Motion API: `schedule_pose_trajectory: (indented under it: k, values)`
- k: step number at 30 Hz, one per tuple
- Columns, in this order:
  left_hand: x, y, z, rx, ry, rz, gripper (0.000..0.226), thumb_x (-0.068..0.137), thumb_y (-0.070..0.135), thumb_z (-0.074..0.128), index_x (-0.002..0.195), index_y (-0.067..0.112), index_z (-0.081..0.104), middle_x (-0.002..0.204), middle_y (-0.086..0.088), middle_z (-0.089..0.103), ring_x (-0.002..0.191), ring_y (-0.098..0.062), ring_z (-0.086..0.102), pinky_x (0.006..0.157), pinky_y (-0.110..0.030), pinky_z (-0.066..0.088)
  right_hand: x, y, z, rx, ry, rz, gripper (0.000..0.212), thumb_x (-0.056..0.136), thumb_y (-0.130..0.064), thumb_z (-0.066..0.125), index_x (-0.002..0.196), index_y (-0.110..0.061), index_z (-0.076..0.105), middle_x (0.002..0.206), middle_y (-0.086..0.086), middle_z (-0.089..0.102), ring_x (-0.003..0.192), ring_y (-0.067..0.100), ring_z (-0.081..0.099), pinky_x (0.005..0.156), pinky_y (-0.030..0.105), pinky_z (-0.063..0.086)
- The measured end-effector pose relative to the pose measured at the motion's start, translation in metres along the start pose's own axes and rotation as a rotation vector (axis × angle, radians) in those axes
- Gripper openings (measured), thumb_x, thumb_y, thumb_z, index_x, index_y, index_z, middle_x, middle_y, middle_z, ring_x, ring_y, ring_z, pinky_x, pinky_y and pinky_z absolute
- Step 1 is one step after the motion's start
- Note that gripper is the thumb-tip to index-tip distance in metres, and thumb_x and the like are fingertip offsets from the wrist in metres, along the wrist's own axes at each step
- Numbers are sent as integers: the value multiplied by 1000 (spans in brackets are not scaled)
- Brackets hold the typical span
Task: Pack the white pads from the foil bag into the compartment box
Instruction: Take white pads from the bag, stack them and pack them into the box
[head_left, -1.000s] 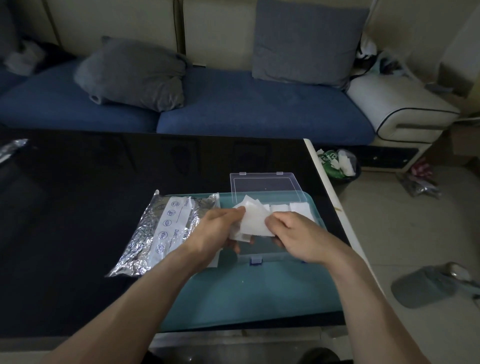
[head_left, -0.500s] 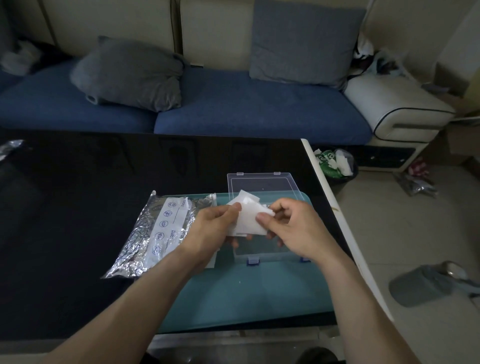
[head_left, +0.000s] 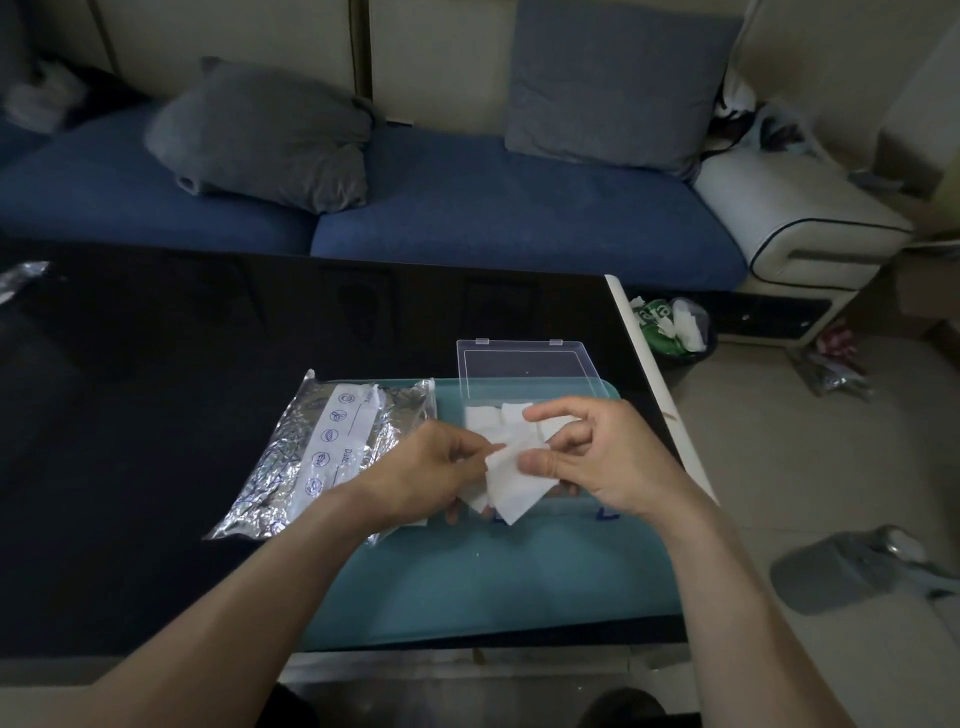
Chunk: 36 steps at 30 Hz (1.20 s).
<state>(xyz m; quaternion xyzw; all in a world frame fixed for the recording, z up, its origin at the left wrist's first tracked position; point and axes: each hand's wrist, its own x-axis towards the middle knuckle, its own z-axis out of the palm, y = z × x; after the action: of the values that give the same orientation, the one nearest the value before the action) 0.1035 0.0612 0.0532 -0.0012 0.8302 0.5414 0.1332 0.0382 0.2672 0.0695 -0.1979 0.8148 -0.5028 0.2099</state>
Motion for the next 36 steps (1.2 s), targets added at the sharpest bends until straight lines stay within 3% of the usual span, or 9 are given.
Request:
schedule_pose_trajectory:
  k: [6, 9, 14, 19, 22, 26, 31, 34, 36]
  values:
    - [-1, 11, 3, -189, 23, 0, 55, 106, 35, 40, 76, -2, 66, 68, -15, 68, 53, -17, 55, 57, -31, 46, 9, 8, -1, -68, 95, -43, 33, 67, -46, 82, 94, -28, 74, 76, -7, 69, 65, 7, 62, 53, 17, 47]
    - [0, 9, 3, -265, 4, 15, 67, 106, 42, 33, 88, -15, 63, 79, -29, 69, 58, -28, 51, 66, -38, 45, 8, 5, -2, -58, 155, -104, 26, 71, -38, 84, 93, -28, 75, 68, -12, 65, 58, 9, 59, 51, 24, 49]
    - [1, 5, 2, -326, -14, 39, 72, 101, 52, 38, 94, -15, 62, 76, -26, 68, 59, -29, 52, 60, -36, 44, 9, 2, 5, -59, 234, -203, 21, 75, -25, 88, 93, -31, 78, 80, -10, 65, 68, 10, 61, 64, 32, 57]
    - [-1, 4, 0, -106, 93, 108, 23, 98, 23, 62, 82, 7, 66, 64, 1, 67, 49, -1, 56, 51, -14, 40, 6, -4, 14, -139, 250, -298, 33, 76, -21, 87, 105, -29, 74, 96, -11, 64, 89, 10, 63, 72, 21, 52]
    - [-2, 3, 0, 70, 122, 150, 22, 98, 19, 61, 76, 19, 63, 55, 15, 62, 48, 4, 54, 50, -9, 35, 7, -1, 12, -258, 141, -287, 37, 76, -28, 86, 109, -39, 72, 112, -16, 55, 109, 4, 54, 84, 11, 40]
    - [-2, 4, -1, 144, 201, 188, 24, 97, 27, 62, 74, 24, 64, 57, 13, 61, 52, 3, 56, 52, -11, 36, 10, 3, 13, -386, 140, -237, 31, 74, -49, 78, 98, -31, 73, 119, -18, 54, 115, 0, 47, 86, 13, 36]
    - [-2, 9, -2, -195, 252, 62, 34, 103, 34, 50, 92, 14, 75, 67, 11, 68, 58, -2, 58, 60, -20, 47, 7, 0, -14, 14, 223, -221, 41, 77, -40, 76, 110, -16, 74, 127, -14, 65, 105, 12, 67, 87, 21, 54]
    - [-1, 6, -6, -216, 292, 105, 18, 99, 10, 57, 104, 19, 72, 87, -1, 72, 63, -12, 68, 63, -34, 56, 2, 3, -26, 318, 40, -150, 49, 70, -46, 87, 108, -17, 78, 121, 2, 72, 110, 21, 70, 94, 34, 57]
    - [-1, 3, -6, -252, 305, 136, 35, 95, -1, 59, 117, 25, 64, 101, -9, 70, 67, -24, 74, 67, -41, 61, 0, 4, -27, 335, -63, -101, 50, 61, -48, 92, 100, -19, 80, 108, 8, 76, 102, 22, 72, 89, 33, 59]
